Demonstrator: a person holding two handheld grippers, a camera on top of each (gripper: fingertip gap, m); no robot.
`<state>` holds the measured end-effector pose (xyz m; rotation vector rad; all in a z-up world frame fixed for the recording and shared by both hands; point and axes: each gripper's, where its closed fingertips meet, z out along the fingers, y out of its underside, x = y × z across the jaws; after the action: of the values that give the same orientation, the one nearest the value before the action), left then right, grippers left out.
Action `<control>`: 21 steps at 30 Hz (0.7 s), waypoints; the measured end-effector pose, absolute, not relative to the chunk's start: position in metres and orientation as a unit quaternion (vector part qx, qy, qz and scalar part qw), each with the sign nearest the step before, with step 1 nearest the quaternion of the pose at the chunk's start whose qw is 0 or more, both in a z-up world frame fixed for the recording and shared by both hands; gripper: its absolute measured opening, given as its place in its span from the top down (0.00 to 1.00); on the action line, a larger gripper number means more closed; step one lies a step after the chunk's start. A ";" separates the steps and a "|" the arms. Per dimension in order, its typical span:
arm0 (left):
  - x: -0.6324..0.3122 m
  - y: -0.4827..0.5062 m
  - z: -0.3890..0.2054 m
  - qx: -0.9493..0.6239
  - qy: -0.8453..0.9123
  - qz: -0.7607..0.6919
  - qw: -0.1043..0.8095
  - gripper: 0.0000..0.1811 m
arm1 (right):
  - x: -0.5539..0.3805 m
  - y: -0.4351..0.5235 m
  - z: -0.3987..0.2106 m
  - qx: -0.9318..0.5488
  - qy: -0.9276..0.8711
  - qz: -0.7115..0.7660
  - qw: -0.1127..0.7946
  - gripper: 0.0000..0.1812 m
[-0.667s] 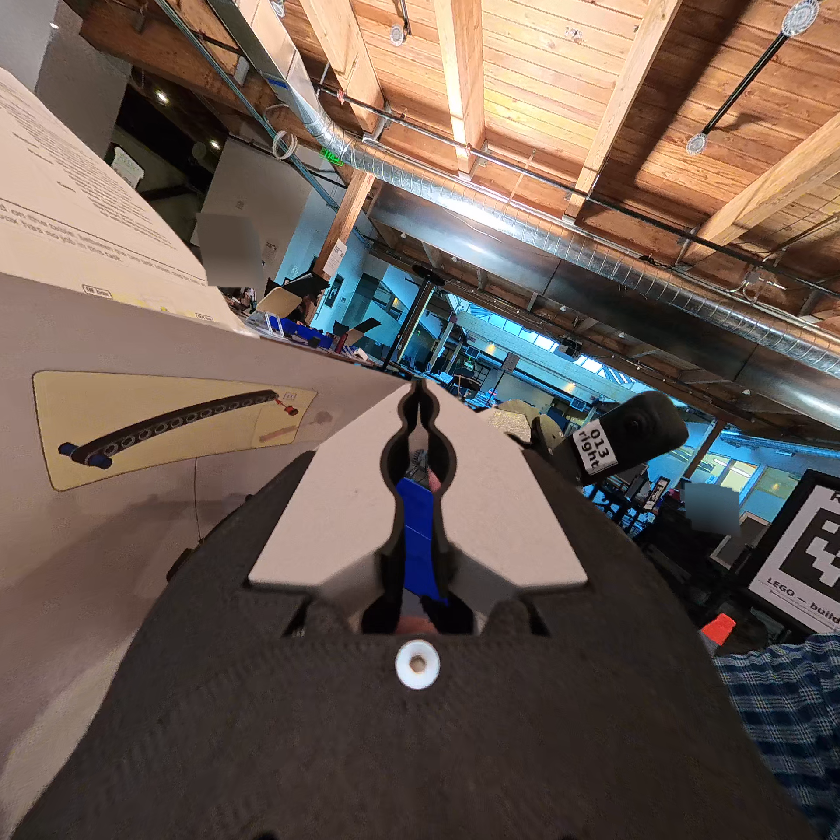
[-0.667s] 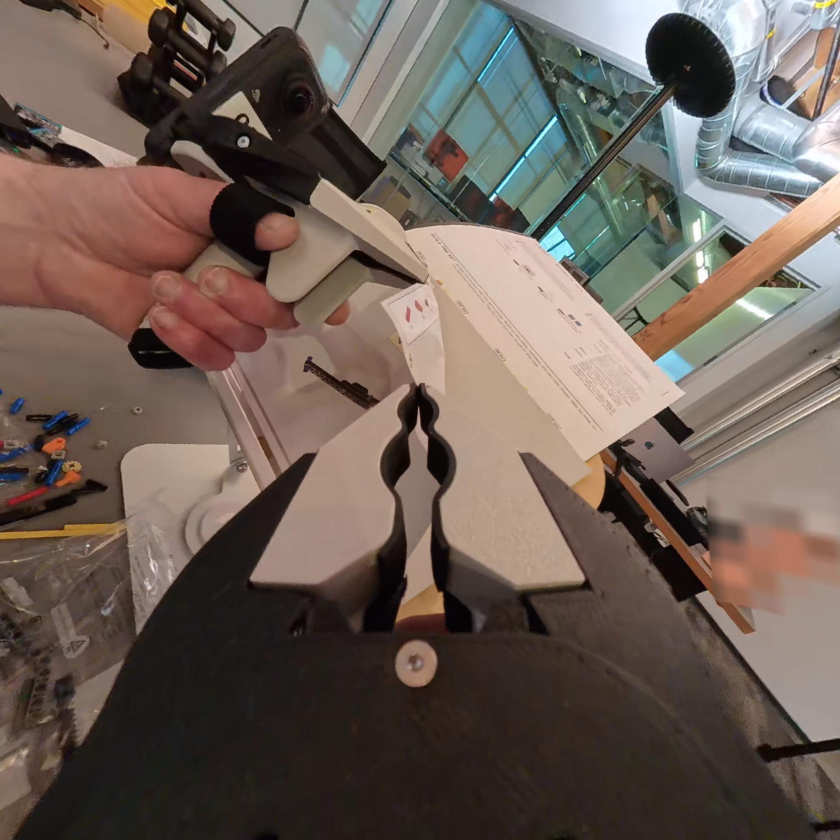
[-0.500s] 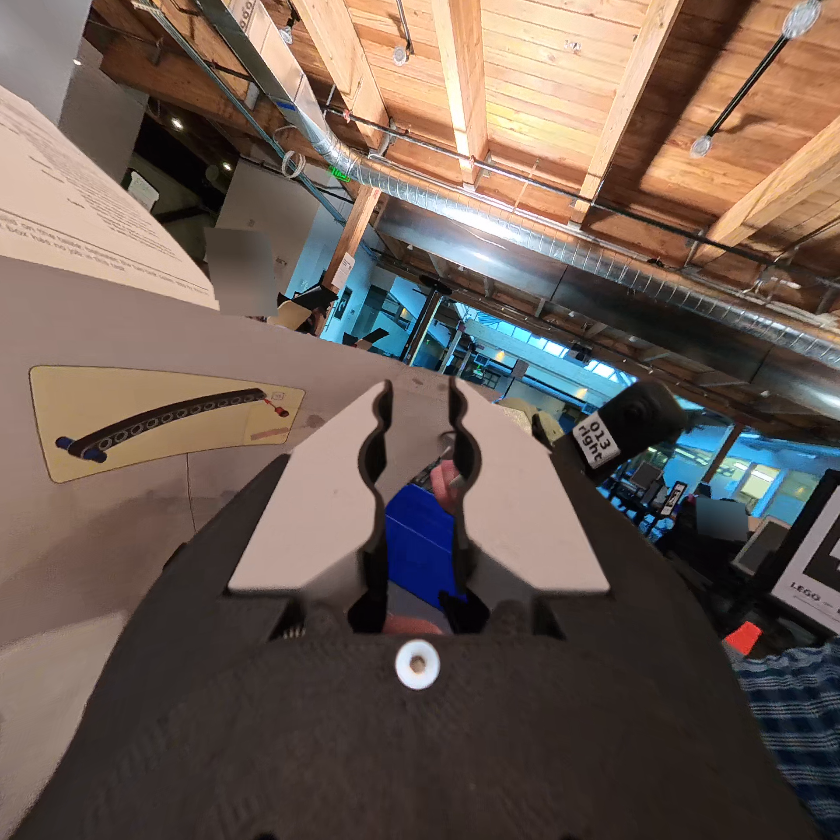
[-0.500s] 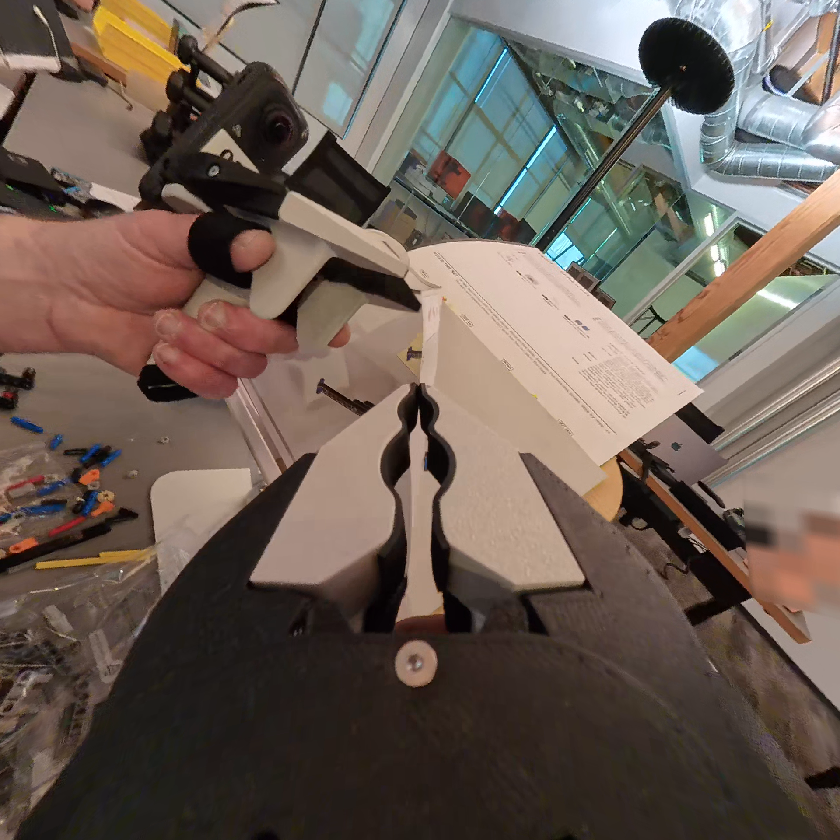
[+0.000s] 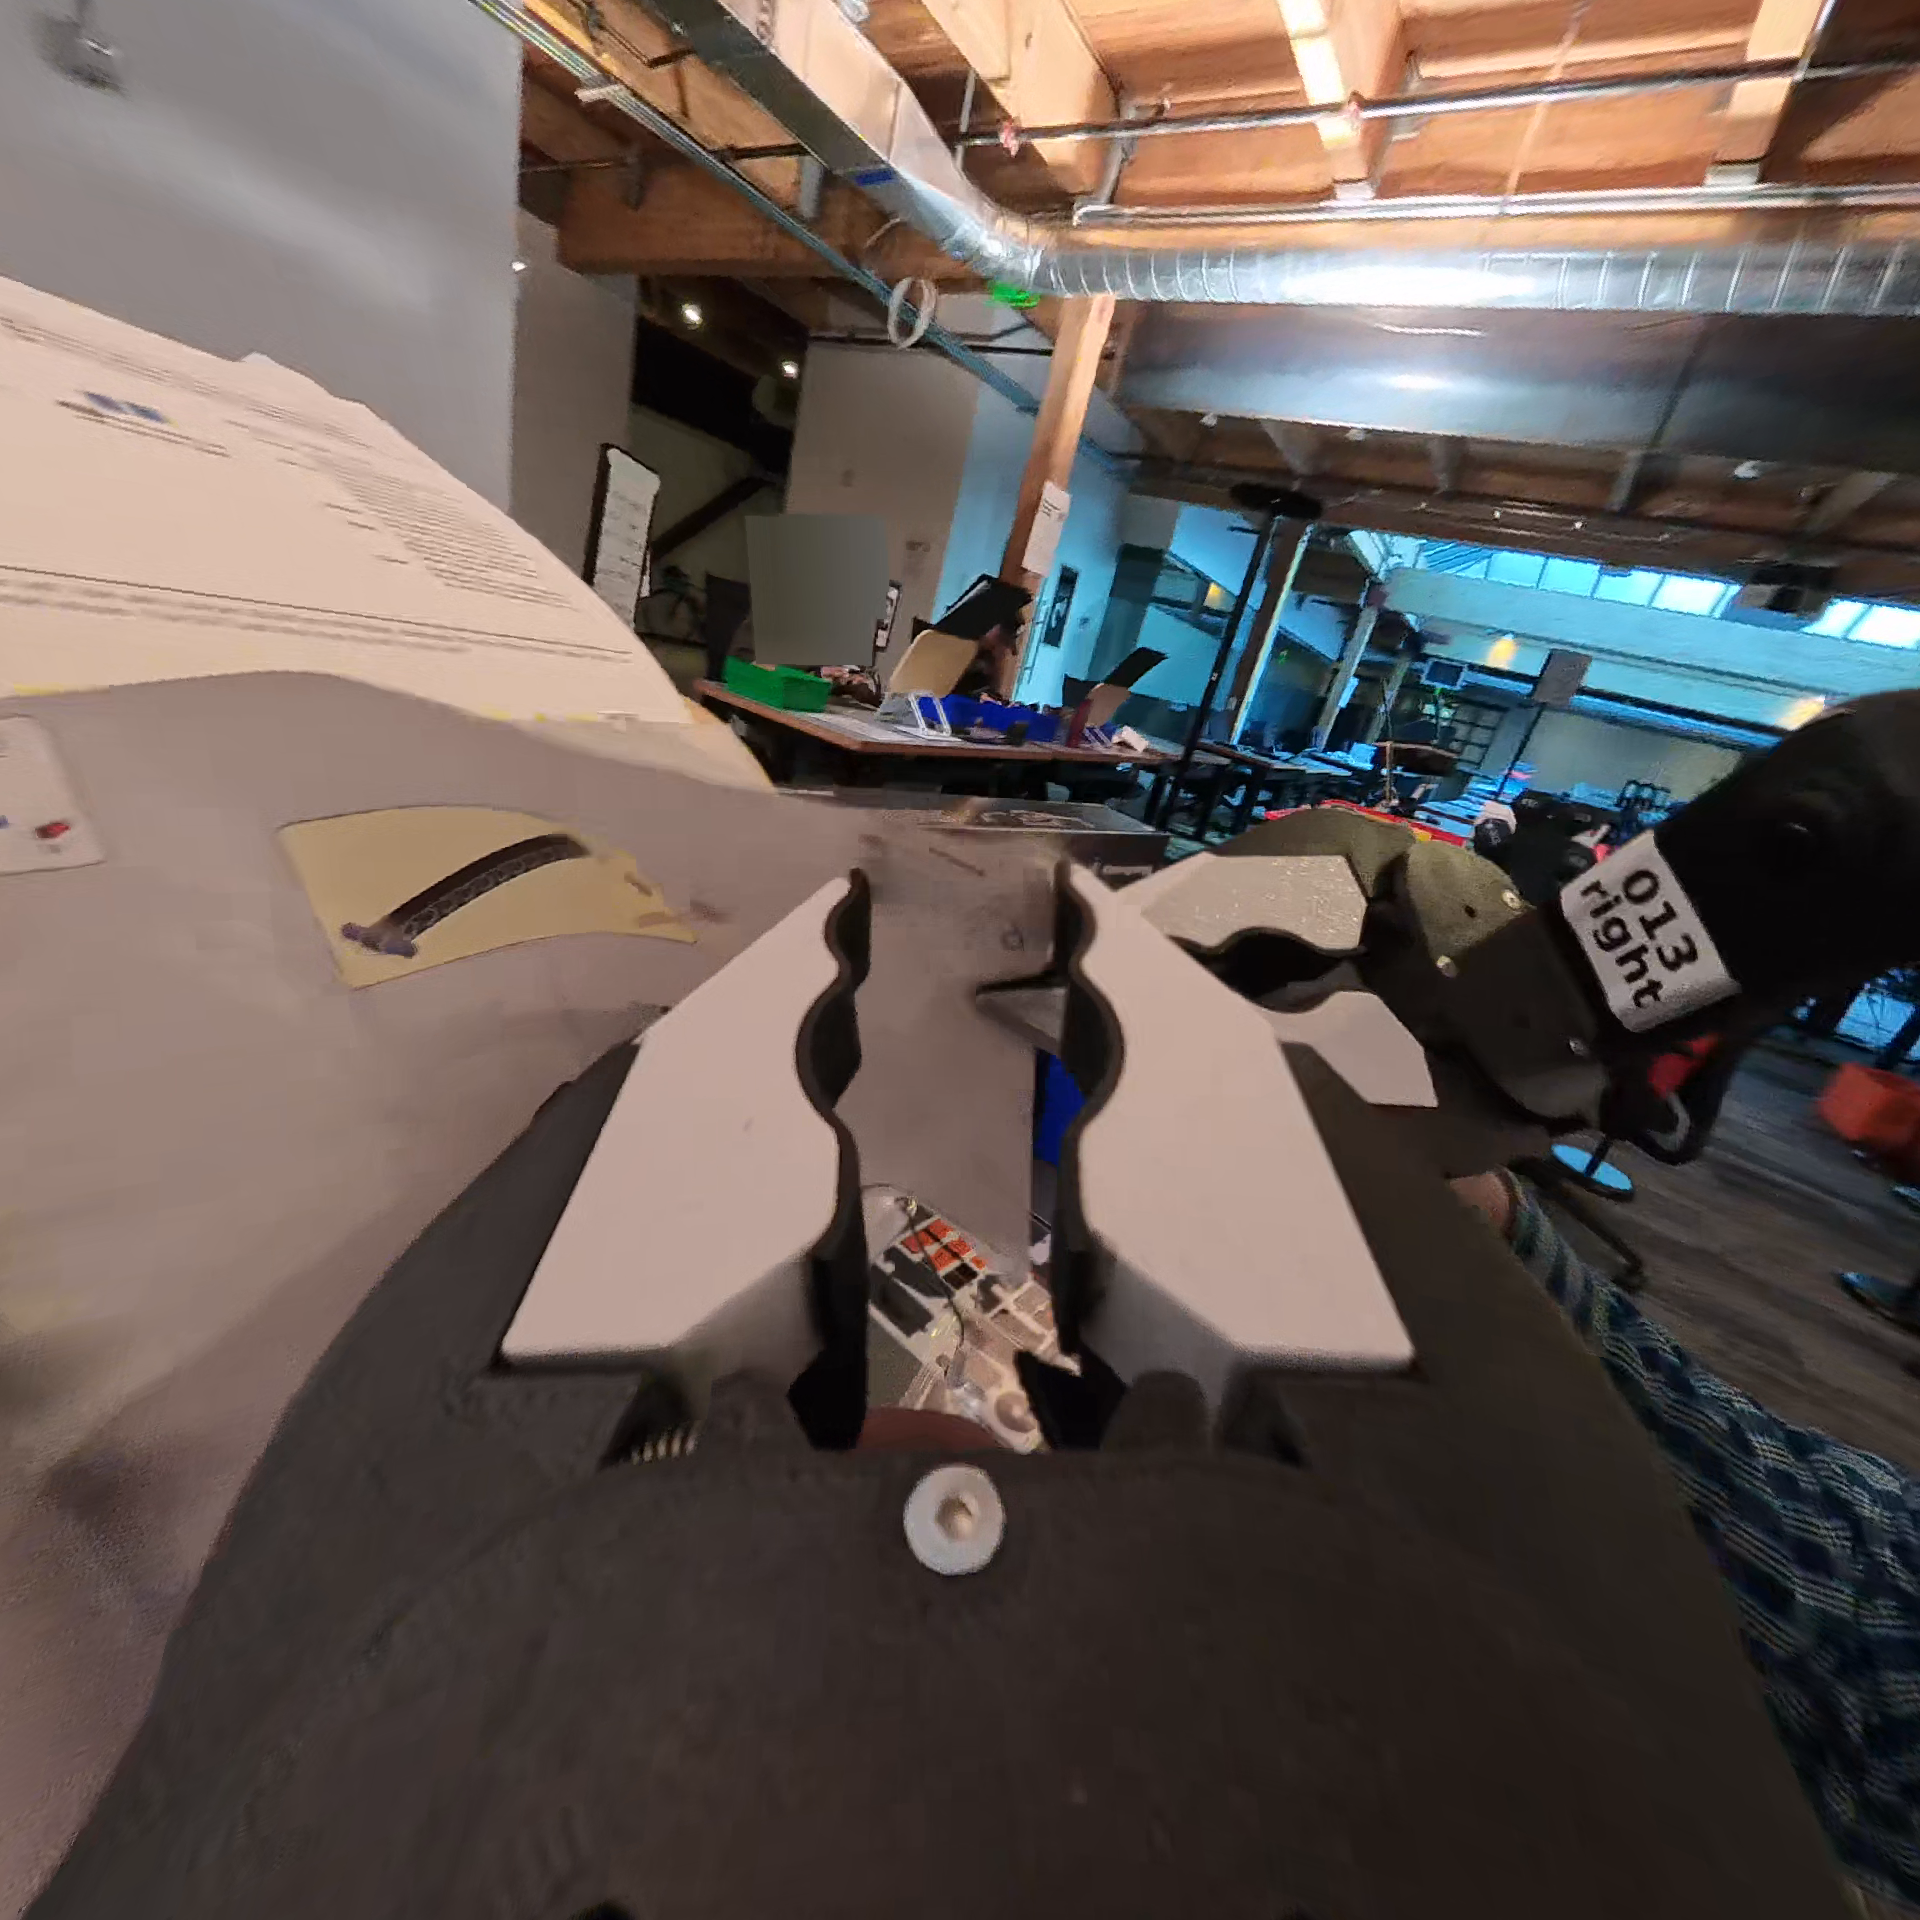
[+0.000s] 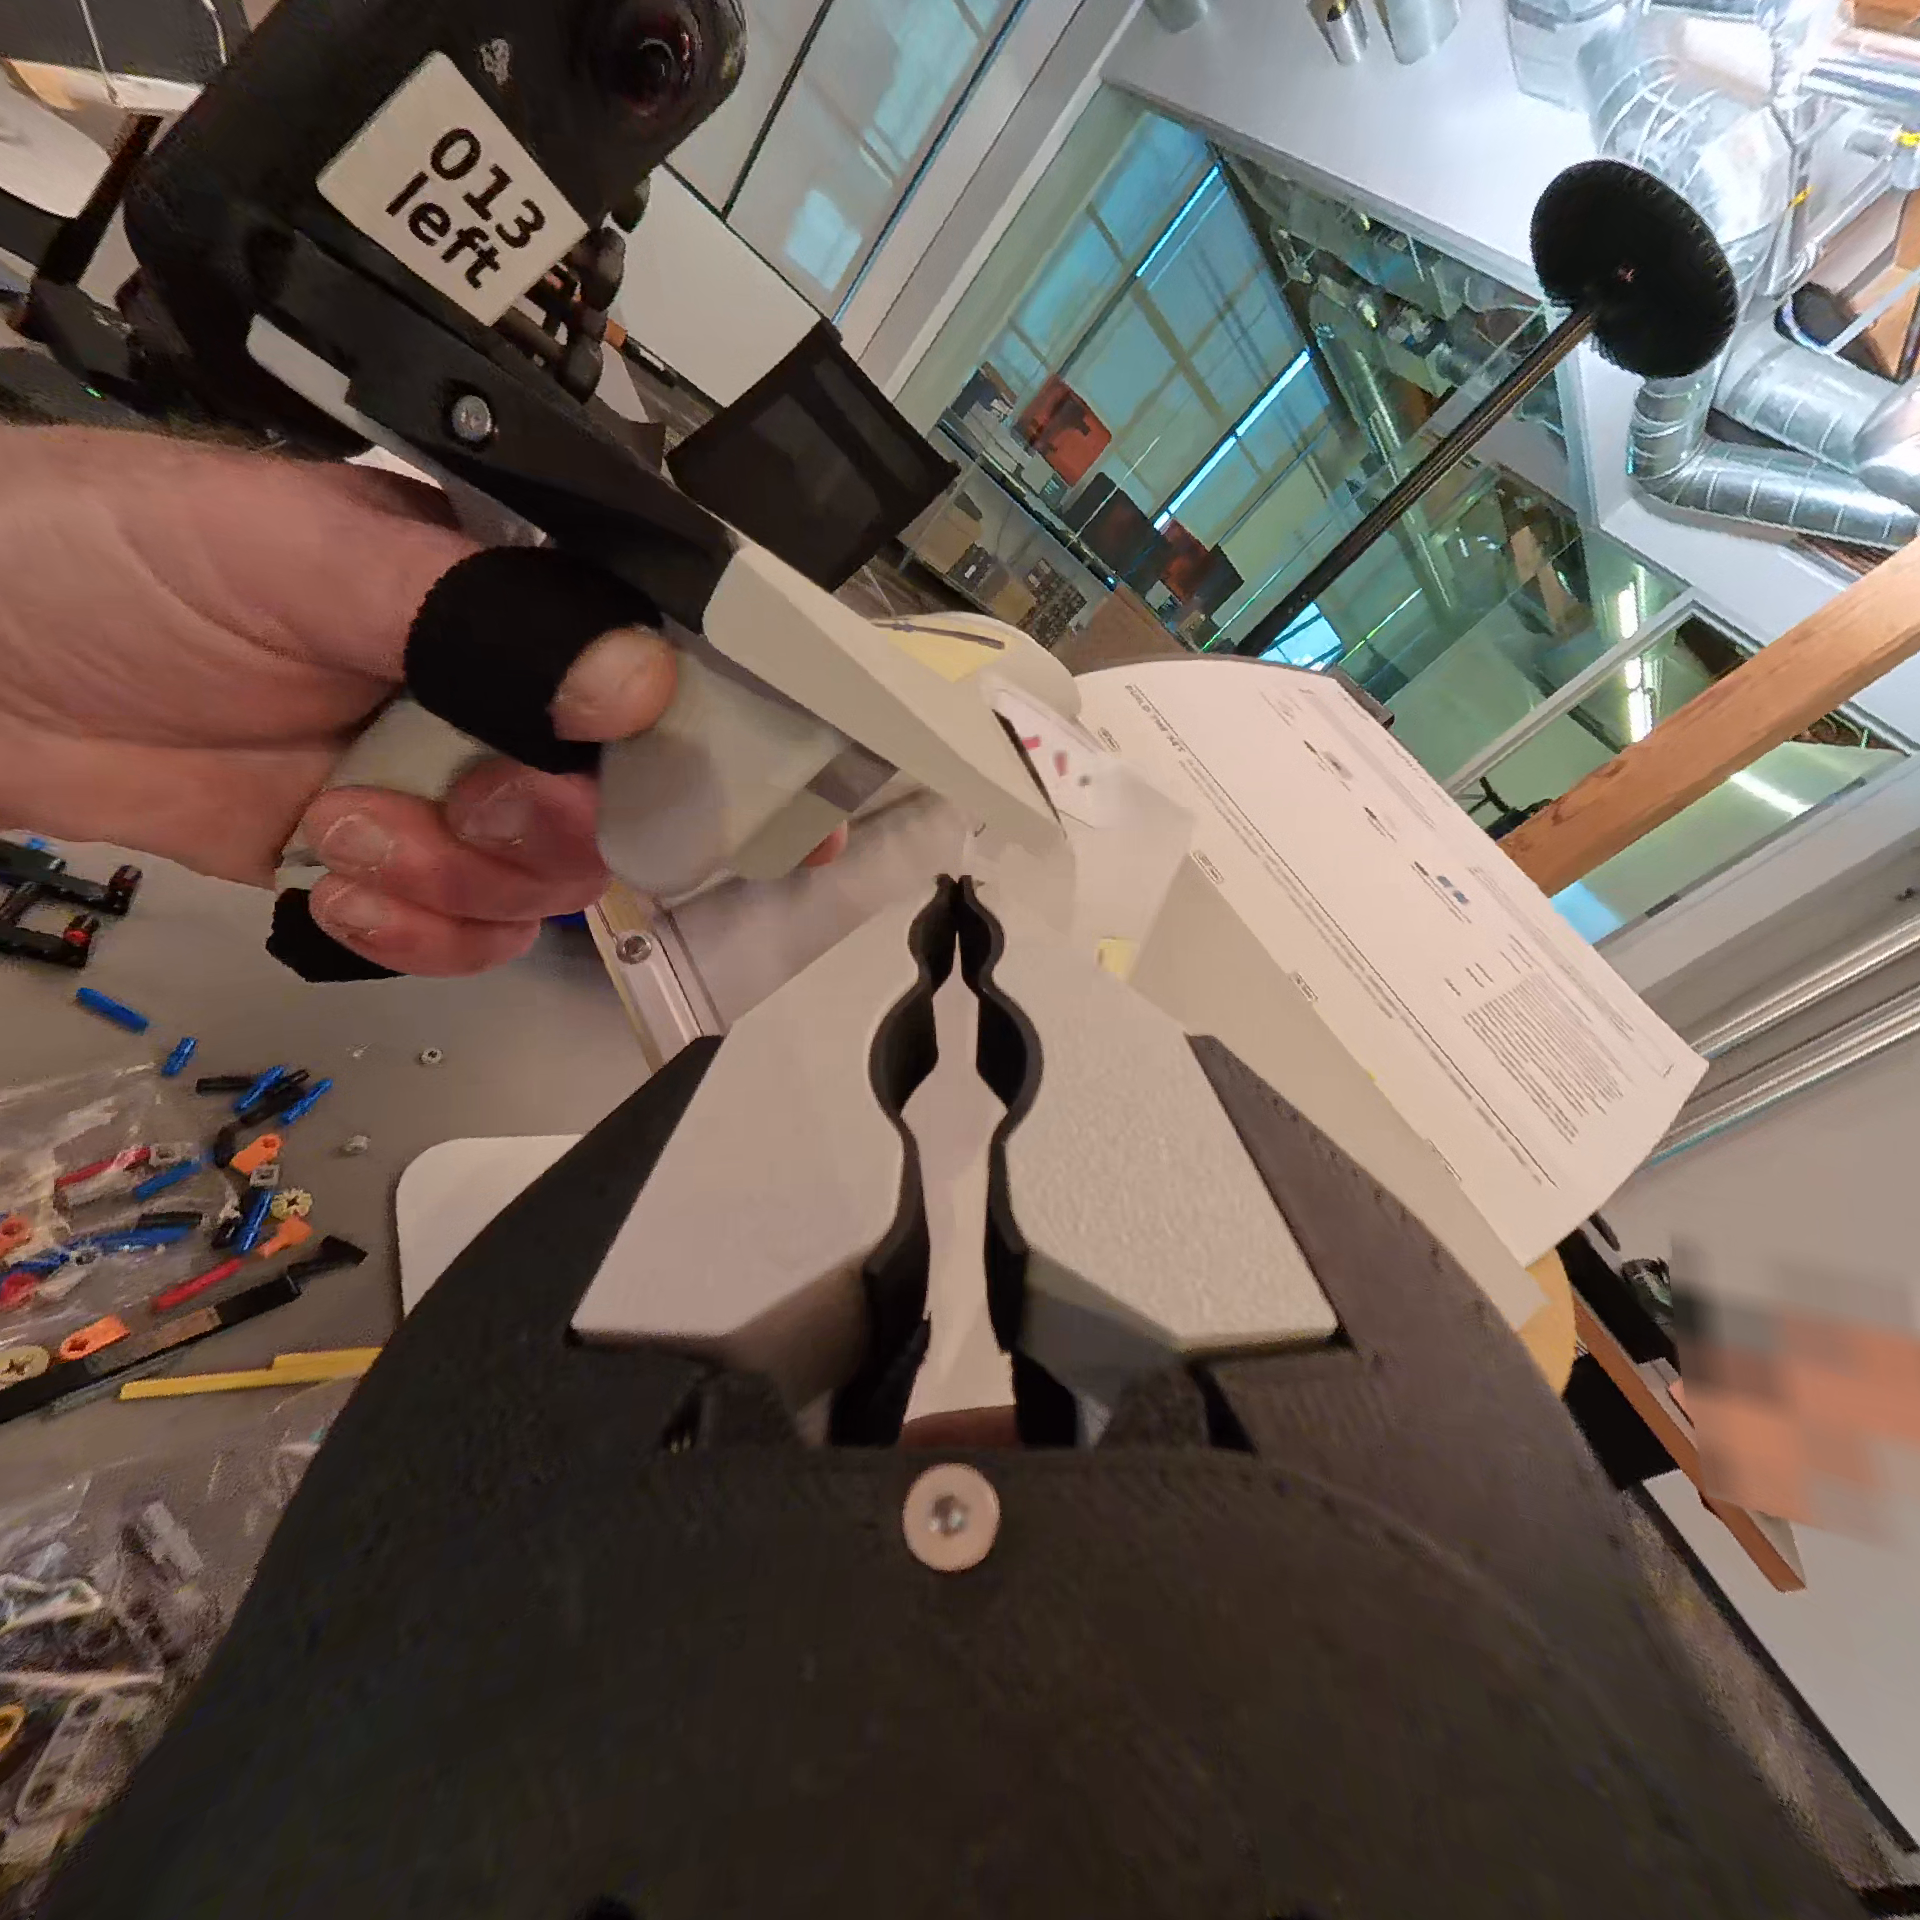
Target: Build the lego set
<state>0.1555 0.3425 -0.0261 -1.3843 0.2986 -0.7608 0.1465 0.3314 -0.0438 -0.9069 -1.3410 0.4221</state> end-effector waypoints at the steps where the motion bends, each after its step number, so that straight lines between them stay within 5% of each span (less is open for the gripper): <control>1: 0.152 0.341 -0.027 -0.622 0.130 -0.340 0.693 0.86 | 0.143 0.330 -0.044 -0.401 -0.594 0.186 0.672 1.00; 7: 0.131 0.331 -0.031 -0.625 0.111 -0.335 0.696 1.00 | 0.124 0.318 -0.047 -0.393 -0.603 0.198 0.665 1.00; 13: 0.094 0.322 -0.023 -0.625 0.092 -0.334 0.700 1.00 | 0.137 0.314 -0.040 -0.406 -0.587 0.248 0.655 0.90; 21: 0.033 0.306 0.006 -0.652 0.123 -0.280 0.693 1.00 | 0.163 0.342 -0.065 -0.476 -0.575 0.266 0.610 0.90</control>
<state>0.0332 0.3056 0.0059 -1.4564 0.2757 -0.6261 0.1632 0.3424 -0.0649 -1.0978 -1.3275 0.6138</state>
